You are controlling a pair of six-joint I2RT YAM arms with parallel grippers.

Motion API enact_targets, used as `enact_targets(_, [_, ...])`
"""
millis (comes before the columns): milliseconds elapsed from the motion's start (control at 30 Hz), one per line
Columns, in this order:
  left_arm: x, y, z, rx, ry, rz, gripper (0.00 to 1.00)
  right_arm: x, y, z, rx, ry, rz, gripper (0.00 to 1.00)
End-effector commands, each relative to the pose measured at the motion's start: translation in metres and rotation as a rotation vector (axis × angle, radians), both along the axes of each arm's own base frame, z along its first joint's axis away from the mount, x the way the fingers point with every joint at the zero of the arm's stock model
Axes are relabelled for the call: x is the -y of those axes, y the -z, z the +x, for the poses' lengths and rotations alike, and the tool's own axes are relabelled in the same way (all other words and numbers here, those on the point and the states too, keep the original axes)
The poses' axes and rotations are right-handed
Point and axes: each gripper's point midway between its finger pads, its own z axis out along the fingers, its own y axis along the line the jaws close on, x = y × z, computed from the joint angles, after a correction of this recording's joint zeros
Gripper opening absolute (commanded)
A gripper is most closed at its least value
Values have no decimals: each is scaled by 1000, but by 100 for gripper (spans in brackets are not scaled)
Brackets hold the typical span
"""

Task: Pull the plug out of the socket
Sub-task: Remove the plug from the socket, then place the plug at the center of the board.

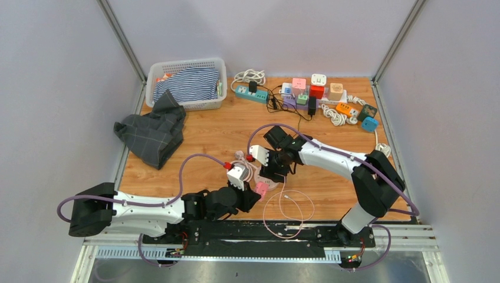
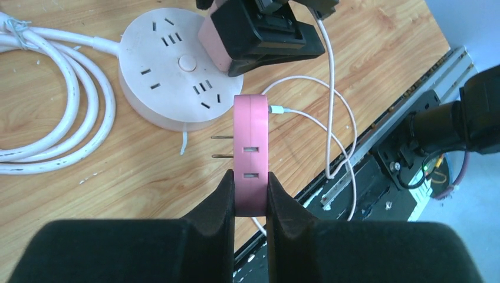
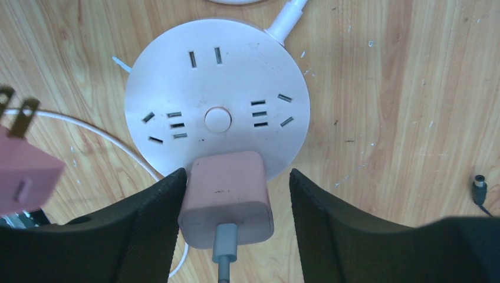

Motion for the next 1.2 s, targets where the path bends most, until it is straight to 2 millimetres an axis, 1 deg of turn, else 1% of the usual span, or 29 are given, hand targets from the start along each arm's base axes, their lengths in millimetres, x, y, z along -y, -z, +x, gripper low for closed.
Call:
enact_targets(0, [-10, -3, -3, 81, 61, 23, 0, 9, -5, 1, 30, 7, -1, 69])
enact_targets(100, [-19, -3, -1, 108, 55, 25, 0, 7, -13, -2, 19, -5, 37, 76])
enact_targets(200, [-26, -5, 1, 132, 41, 18, 0, 6, -19, -7, 3, -26, 65, 79])
enact_targets(367, [-36, -1, 5, 149, 11, 22, 0, 3, -28, -17, -34, -63, 116, 81])
enact_targets(500, [-42, 4, 8, 151, -6, 33, 0, -1, -33, -29, -84, -111, 155, 83])
enact_targets(633, [-45, 7, 9, 153, -14, 42, 0, -6, -38, -42, -143, -153, 199, 84])
enact_targets(967, [-50, 15, 12, 148, -39, 61, 0, -9, -44, -51, -202, -164, 243, 85])
enact_targets(1033, [-51, 17, 12, 148, -41, 66, 0, -12, -45, -51, -215, -157, 254, 88])
enact_targets(1133, [-53, 17, 13, 150, -50, 68, 0, -18, -47, -54, -255, -137, 290, 99])
enact_targets(1167, [-53, 18, 14, 151, -53, 72, 0, -20, -47, -55, -274, -132, 302, 100])
